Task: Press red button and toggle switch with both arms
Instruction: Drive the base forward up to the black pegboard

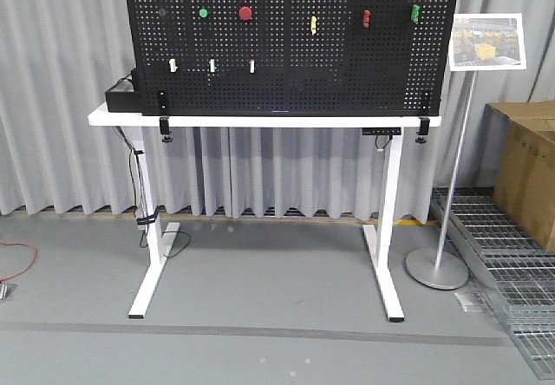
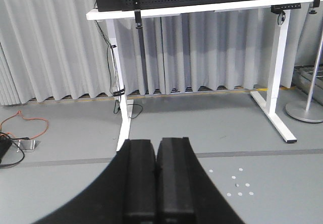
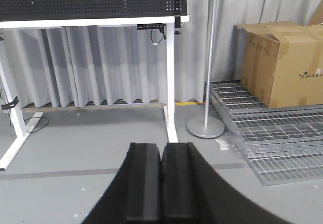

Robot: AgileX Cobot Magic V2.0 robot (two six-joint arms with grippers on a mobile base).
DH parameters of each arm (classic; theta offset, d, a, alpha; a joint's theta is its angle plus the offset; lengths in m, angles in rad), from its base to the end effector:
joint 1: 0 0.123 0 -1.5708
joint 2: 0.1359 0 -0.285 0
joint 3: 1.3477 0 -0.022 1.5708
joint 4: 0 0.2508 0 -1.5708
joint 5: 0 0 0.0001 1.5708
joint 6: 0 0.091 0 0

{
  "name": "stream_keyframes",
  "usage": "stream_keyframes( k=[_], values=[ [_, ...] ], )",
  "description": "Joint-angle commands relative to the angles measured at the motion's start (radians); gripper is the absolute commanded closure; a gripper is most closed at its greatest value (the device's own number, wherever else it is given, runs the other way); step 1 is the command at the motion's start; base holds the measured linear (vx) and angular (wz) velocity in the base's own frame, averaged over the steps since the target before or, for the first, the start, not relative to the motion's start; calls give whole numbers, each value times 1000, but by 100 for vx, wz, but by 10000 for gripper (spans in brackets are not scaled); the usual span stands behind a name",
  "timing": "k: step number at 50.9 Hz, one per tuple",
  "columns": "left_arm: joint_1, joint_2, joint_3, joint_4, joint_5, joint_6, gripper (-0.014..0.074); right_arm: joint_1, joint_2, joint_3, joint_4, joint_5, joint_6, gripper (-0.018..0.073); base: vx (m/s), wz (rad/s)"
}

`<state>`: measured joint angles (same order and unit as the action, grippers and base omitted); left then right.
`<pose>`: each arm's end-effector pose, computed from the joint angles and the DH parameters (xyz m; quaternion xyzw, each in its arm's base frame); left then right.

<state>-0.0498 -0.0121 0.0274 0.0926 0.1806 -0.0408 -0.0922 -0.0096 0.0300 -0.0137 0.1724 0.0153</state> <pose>0.0562 -0.0013 0.1883 0.0317 0.7435 0.0063 0.6679 0.0563 -0.0054 0.1879 0.0357 0.7426 -0.0311 0.6681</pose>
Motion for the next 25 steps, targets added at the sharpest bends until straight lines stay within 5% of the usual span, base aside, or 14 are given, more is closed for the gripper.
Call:
stream_keyframes(
  k=[1, 25],
  values=[
    [-2, -16, 28, -10, -81, -2, 595, -7, -16, 11, -1, -84, -8, 559, 0, 0],
    [-2, -16, 28, -10, -81, -2, 595, -7, -16, 11, -1, -84, -8, 559, 0, 0]
  ],
)
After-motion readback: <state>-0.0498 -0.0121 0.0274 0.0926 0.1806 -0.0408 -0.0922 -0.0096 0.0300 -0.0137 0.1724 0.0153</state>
